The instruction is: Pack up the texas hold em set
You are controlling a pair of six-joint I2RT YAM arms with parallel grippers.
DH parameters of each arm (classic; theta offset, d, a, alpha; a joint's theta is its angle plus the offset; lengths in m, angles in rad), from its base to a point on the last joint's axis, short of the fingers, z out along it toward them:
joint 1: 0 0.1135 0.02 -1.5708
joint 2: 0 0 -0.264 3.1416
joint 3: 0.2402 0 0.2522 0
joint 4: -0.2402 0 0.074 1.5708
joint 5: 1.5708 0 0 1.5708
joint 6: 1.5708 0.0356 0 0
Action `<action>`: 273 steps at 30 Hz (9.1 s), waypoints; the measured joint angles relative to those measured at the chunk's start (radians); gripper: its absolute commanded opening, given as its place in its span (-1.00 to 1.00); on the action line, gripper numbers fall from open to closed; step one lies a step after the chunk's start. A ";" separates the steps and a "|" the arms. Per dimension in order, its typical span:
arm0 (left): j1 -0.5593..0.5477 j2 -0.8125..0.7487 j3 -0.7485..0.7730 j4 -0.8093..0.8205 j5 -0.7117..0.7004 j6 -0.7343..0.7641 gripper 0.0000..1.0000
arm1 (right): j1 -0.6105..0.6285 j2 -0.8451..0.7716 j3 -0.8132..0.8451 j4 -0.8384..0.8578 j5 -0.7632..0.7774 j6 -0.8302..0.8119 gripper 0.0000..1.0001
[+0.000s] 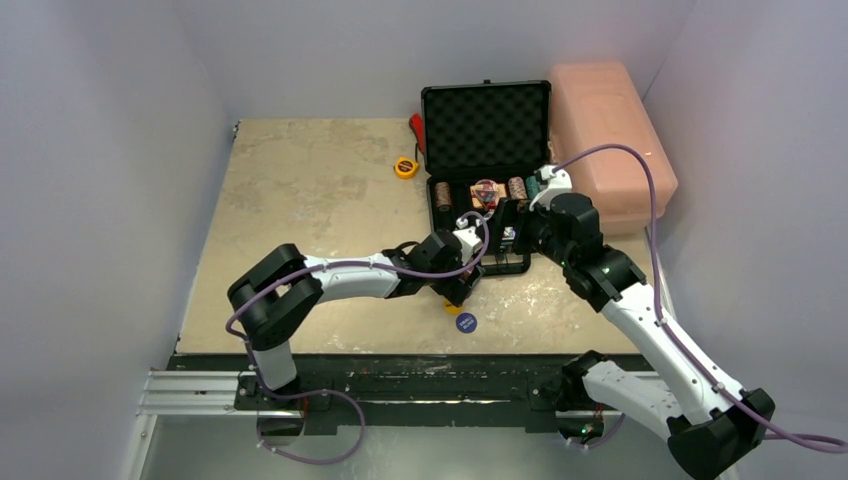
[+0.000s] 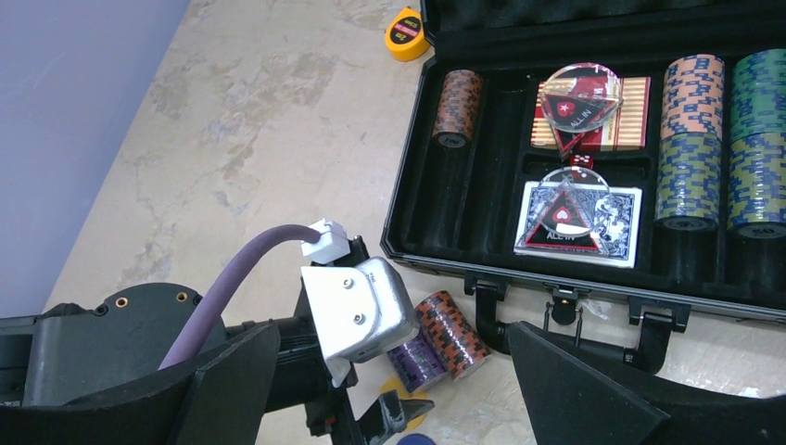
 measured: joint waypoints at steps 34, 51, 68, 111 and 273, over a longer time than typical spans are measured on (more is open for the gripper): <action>-0.018 -0.217 -0.164 -0.013 -0.138 0.053 -0.94 | 0.000 0.001 0.016 -0.009 0.009 0.000 0.98; -0.018 -0.223 -0.226 -0.048 -0.202 0.043 0.39 | 0.000 0.038 0.016 -0.008 0.008 0.005 0.98; -0.018 -0.269 -0.238 -0.034 -0.243 0.039 0.89 | 0.000 0.038 0.016 -0.009 0.008 0.011 0.98; -0.018 -0.765 0.045 -0.904 -0.659 0.010 0.87 | 0.075 0.349 0.077 0.037 -0.166 -0.093 0.98; 0.227 -0.920 0.024 -0.948 -0.648 -0.069 0.91 | 0.086 1.004 1.070 -0.340 0.288 -0.157 -1.00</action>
